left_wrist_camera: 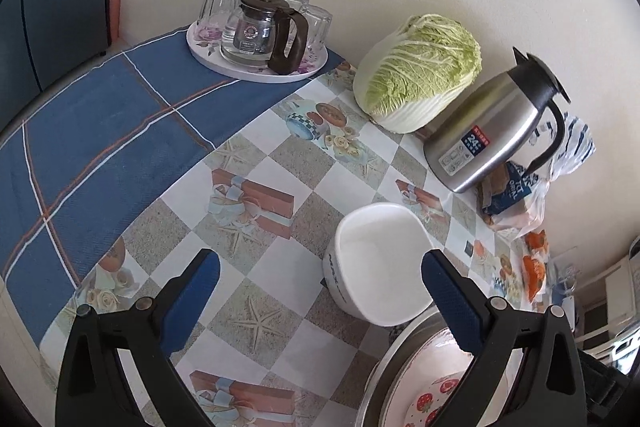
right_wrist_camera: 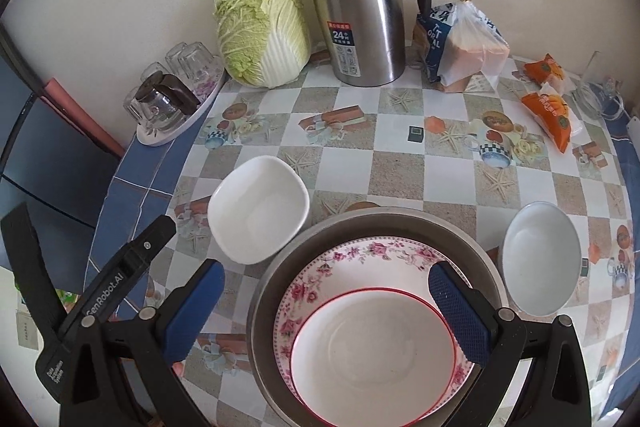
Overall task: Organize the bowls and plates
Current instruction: 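Move both grippers toward the rim of the white square bowl, then close both grippers on the white square bowl's rim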
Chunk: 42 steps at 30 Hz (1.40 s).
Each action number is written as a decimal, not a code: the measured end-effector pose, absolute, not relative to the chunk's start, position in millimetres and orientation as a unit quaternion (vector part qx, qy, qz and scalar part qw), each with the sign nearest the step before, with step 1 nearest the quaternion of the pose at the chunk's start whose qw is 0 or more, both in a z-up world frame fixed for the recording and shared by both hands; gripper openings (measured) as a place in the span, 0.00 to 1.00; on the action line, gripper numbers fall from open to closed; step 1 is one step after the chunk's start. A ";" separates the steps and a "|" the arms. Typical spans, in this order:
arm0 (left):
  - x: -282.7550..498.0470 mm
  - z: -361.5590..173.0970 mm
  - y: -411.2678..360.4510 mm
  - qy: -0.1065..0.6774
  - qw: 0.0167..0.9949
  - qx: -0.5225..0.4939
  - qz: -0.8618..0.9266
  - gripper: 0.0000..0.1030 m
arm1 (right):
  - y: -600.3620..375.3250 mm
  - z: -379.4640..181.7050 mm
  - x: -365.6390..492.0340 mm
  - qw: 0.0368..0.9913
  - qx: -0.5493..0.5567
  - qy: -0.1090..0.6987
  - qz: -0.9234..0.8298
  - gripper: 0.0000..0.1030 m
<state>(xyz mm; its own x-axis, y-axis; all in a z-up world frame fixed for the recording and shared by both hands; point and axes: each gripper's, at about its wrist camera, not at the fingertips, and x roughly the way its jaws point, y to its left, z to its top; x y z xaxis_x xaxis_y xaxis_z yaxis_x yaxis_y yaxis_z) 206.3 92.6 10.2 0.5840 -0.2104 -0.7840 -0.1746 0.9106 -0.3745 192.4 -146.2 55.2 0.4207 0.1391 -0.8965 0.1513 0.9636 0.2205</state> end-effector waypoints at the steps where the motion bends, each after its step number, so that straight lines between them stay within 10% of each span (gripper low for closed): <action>1: 207.6 9.5 95.0 0.454 0.865 -0.215 -0.006 0.98 | -144.5 54.5 197.7 0.829 0.133 0.543 -0.004 1.00; 13: 227.1 -11.3 110.5 0.458 0.857 -0.237 0.007 0.98 | -132.8 41.0 246.4 0.818 0.102 0.565 -0.027 0.97; 40: 258.4 -70.6 79.6 0.524 0.821 -0.225 -0.020 0.97 | -100.6 -23.1 283.5 0.778 0.034 0.626 -0.039 0.23; 42: 258.3 -72.8 77.0 0.524 0.819 -0.233 -0.028 0.86 | -100.8 -25.4 284.0 0.777 0.033 0.627 -0.039 0.22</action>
